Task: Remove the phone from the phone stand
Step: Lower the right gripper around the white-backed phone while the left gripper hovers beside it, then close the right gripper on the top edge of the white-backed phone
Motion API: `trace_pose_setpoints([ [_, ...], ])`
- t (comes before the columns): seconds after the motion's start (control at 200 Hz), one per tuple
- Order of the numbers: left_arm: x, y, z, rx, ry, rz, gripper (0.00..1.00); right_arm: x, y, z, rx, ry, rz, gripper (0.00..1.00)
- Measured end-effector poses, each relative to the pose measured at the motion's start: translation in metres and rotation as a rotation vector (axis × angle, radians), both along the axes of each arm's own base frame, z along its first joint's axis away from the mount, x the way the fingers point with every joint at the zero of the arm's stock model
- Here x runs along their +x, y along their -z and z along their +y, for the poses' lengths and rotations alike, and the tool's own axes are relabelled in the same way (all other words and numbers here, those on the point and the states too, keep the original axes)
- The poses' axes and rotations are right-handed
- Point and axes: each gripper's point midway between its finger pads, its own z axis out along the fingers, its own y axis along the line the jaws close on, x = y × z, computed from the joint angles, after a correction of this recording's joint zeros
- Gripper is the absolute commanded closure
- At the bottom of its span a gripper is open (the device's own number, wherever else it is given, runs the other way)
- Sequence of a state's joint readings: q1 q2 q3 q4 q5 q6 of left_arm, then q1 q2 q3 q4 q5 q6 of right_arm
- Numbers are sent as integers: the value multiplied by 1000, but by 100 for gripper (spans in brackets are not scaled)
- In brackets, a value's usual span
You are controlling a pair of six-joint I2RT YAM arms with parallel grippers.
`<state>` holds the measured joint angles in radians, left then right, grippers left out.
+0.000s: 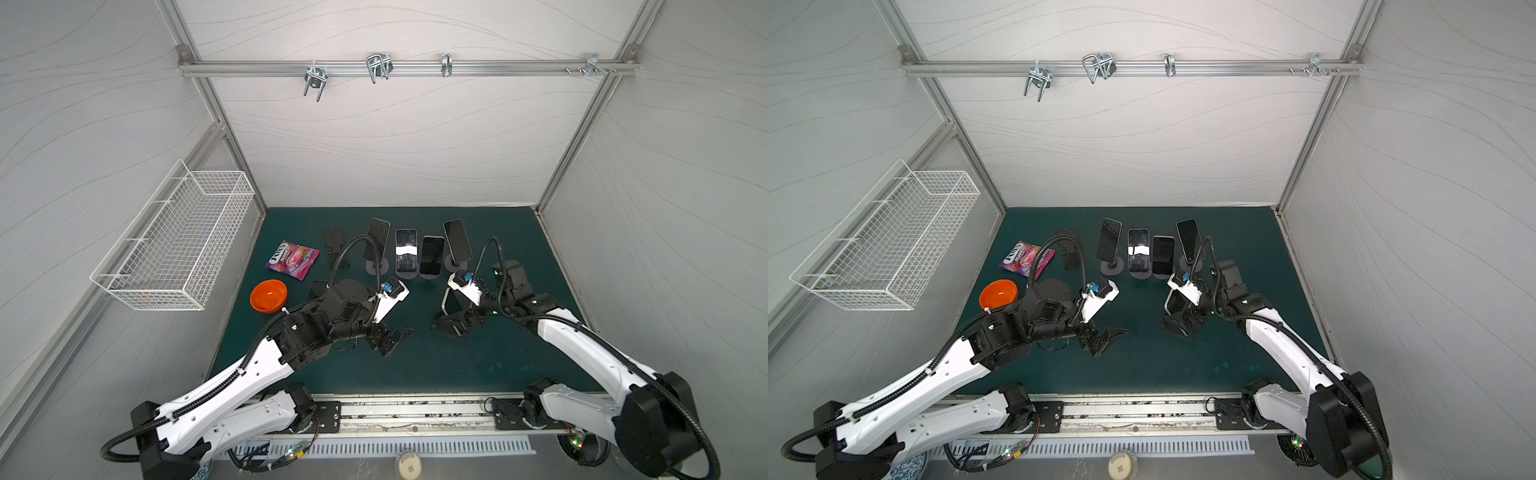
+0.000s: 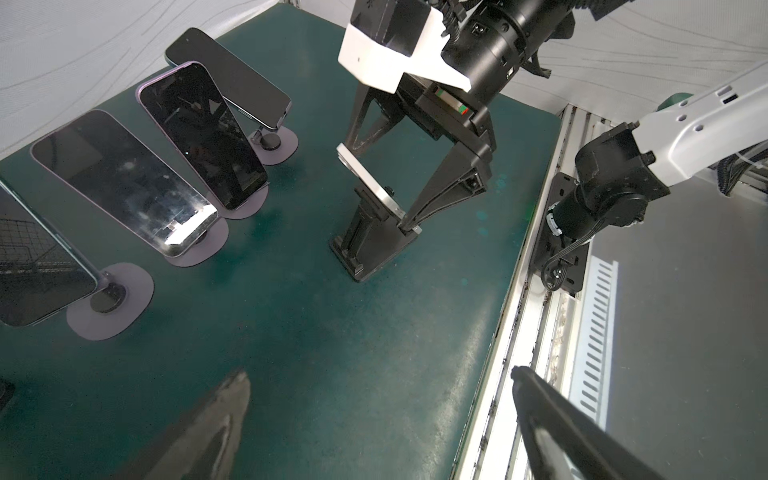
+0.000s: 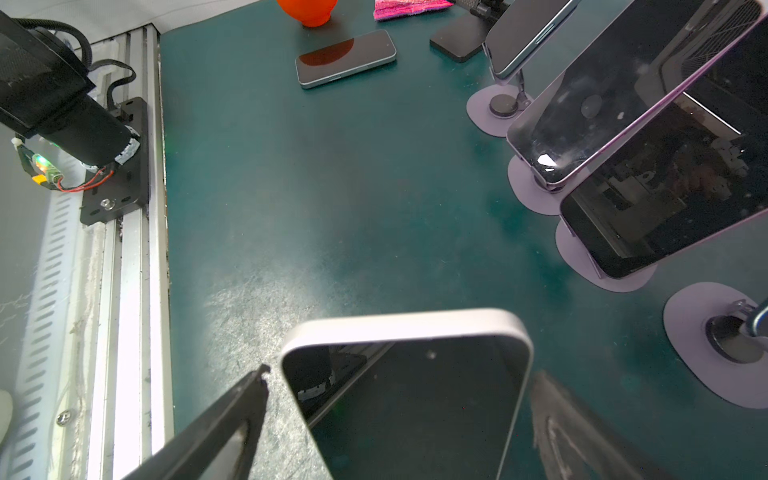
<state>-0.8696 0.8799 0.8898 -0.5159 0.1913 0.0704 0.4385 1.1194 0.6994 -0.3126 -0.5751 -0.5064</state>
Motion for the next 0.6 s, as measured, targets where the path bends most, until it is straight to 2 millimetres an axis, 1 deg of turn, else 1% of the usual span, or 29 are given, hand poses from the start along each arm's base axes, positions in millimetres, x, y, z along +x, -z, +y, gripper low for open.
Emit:
trace_pose_setpoints([
  [0.265,-1,0,2,3,-7,3,1,1,8,3,-25,-13,2,1],
  [0.49,0,1,2,8,-8,3,1,4,11,6,-29,-19,7,2],
  [0.6,1,4,1,18,-7,7,1,6,10,8,-27,-22,4,3],
])
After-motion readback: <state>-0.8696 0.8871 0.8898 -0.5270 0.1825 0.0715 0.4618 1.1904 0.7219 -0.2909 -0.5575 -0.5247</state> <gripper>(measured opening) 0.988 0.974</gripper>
